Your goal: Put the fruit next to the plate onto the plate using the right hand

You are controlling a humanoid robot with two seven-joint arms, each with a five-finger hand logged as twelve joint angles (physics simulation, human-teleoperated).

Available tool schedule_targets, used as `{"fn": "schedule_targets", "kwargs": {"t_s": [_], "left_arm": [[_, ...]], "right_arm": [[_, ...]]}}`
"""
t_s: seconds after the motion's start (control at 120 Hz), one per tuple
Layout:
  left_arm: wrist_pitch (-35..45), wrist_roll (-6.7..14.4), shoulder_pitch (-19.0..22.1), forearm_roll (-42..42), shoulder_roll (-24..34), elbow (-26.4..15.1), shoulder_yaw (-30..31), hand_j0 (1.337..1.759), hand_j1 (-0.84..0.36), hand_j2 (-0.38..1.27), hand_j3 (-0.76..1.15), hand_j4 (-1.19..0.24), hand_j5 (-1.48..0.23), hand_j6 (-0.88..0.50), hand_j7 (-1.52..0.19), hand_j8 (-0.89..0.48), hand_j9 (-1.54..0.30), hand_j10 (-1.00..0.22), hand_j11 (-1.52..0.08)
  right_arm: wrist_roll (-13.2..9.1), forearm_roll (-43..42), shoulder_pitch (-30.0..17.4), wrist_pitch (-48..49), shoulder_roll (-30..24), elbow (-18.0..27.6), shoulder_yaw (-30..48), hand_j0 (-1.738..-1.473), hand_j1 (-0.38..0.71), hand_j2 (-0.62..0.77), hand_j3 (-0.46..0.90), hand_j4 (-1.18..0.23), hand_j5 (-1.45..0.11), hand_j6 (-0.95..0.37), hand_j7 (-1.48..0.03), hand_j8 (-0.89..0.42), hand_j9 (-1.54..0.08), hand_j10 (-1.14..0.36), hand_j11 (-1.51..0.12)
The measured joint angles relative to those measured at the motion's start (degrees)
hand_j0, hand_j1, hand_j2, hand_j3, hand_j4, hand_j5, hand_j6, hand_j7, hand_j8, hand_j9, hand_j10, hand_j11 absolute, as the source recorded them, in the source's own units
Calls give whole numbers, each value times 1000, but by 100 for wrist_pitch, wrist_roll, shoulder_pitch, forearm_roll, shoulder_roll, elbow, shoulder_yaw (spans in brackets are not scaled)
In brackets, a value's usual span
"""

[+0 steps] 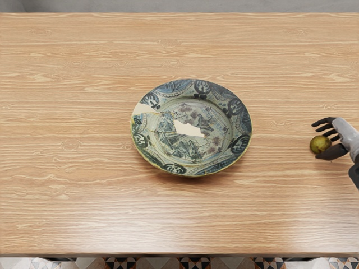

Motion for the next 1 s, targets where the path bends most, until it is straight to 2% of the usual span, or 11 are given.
{"fn": "schedule_targets", "kwargs": {"t_s": [0.2, 0.458, 0.467, 0.517, 0.7, 1.0], "left_arm": [[0, 0, 0, 2, 0, 0, 0, 1658, 325, 4, 0, -21, -27, -21, -26, -21, -26, -21, -26], [0, 0, 0, 2, 0, 0, -1, 1658, 325, 4, 0, -21, -27, -21, -27, -21, -26, -21, -26], [0, 0, 0, 2, 0, 0, -1, 1658, 325, 4, 0, -21, -27, -21, -27, -21, -27, -21, -26], [0, 0, 0, 2, 0, 0, -1, 1658, 325, 4, 0, -21, -27, -21, -27, -21, -27, -21, -26], [0, 0, 0, 1, 0, 0, -1, 1658, 325, 4, 0, -21, -27, -21, -26, -21, -26, -21, -26], [0, 0, -1, 1, 0, 0, 0, 1658, 325, 4, 0, -21, -27, -21, -27, -21, -26, -21, -26]], "right_arm": [[103, -4, -34, -1, 112, -134, -1, -1658, 173, -75, 0, -463, -557, -453, -575, -491, -576, -452, -576], [184, 12, -87, 5, 224, -291, -3, -1657, 214, -23, 0, -467, -588, -466, -594, -448, -608, -457, -609], [190, 14, -91, 6, 225, -294, -3, -1657, 217, -101, 0, -465, -592, -465, -595, -444, -613, -454, -614], [198, 7, -109, 8, 229, -312, -2, -1656, 204, -71, 0, -465, -595, -466, -596, -433, -621, -452, -622], [209, -11, -181, 6, 234, -400, 0, -1655, 223, -119, 0, -486, -594, -480, -610, -413, -638, -463, -640], [284, 11, -228, -3, 234, -441, -2, -1654, 267, 39, -1, -581, -706, -508, -728, -399, -735, -512, -743]]}}
